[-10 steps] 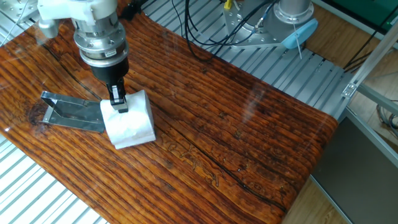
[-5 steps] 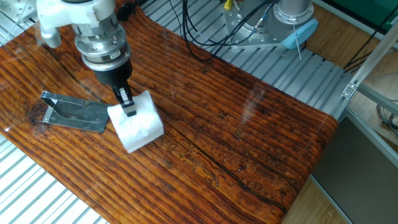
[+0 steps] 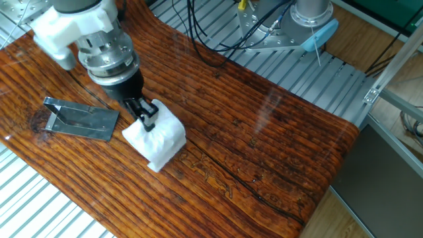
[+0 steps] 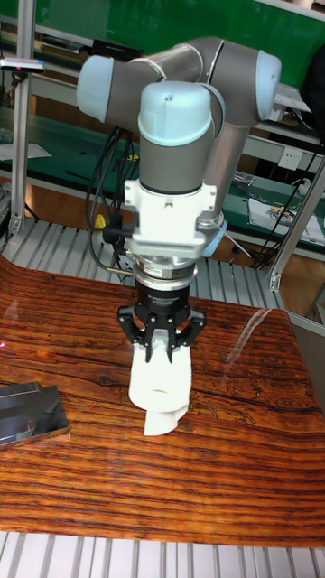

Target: Put the toilet paper on its holder

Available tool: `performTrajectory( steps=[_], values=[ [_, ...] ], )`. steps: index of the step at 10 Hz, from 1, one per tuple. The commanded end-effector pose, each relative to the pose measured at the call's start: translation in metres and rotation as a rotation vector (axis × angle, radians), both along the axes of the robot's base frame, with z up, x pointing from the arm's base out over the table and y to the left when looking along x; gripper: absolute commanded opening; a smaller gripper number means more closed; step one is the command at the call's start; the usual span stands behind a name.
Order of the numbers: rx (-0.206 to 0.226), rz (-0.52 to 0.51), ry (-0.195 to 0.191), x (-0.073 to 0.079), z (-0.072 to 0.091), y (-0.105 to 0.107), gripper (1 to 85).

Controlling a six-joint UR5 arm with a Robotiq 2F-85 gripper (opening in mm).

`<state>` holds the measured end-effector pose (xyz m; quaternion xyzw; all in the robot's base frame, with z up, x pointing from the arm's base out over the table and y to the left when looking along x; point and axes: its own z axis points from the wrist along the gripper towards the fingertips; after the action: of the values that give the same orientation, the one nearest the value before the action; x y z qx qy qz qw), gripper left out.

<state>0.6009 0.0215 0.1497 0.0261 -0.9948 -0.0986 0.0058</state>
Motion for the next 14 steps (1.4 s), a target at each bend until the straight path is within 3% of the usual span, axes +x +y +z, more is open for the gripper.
performTrajectory(
  steps=[1, 3, 9, 10, 13, 14],
  values=[
    [0.021, 0.287, -0.007, -0.007, 0.003, 0.007, 1.0],
    [0.002, 0.421, -0.006, -0.015, 0.001, -0.002, 1.0],
    [-0.032, 0.748, -0.05, -0.012, -0.005, -0.009, 1.0],
    [-0.058, 0.818, -0.056, -0.011, -0.007, -0.016, 1.0],
    [-0.082, 0.983, -0.08, -0.008, -0.008, -0.025, 1.0],
    [-0.066, 1.017, -0.094, -0.009, -0.008, -0.022, 1.0]
  ],
)
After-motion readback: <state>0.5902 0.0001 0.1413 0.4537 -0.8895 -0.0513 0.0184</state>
